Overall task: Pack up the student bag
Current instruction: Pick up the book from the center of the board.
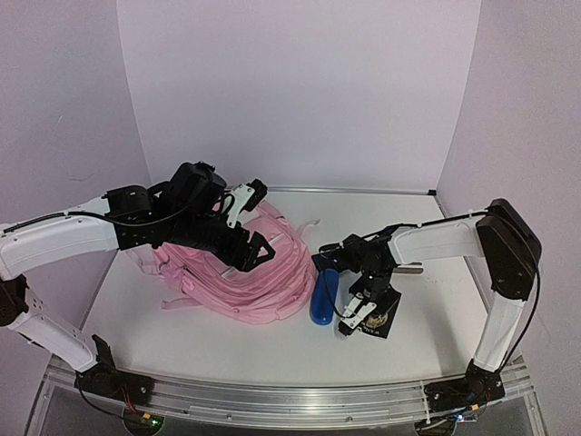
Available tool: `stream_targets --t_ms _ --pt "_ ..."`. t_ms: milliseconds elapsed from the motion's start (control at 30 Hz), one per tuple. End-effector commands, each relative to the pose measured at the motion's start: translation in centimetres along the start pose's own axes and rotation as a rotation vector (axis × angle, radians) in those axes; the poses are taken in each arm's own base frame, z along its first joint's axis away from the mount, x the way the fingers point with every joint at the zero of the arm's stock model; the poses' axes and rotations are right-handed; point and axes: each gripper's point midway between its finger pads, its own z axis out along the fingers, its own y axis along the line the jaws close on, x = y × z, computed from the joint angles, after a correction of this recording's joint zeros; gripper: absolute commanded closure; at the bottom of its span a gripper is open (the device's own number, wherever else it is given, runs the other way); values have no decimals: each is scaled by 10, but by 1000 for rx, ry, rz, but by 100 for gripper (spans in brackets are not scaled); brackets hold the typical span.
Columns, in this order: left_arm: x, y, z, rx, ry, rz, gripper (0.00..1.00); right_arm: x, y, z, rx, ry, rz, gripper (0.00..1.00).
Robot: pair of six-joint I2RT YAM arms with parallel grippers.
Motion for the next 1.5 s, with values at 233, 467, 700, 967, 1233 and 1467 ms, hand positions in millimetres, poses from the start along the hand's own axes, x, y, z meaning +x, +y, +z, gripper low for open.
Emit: stream_targets --t_ms 233,467,700,967,1233,1467 --pt "-13 -4 -3 22 -51 -13 20 -14 -14 -56 81 -142 212 88" --pt "-15 2 -3 104 -110 -105 20 -17 -55 -144 216 -379 521 88" --pt "-9 -16 28 221 -61 -127 21 -35 -95 -223 218 -742 794 86" --pt "-23 -42 33 363 -90 -89 21 -52 -102 -259 151 -925 868 85" --pt "-28 -56 31 456 -147 -80 28 -62 -106 -264 84 -1012 910 85" --pt "-37 -54 22 455 -224 -83 73 -65 -107 -275 53 -1094 953 77"
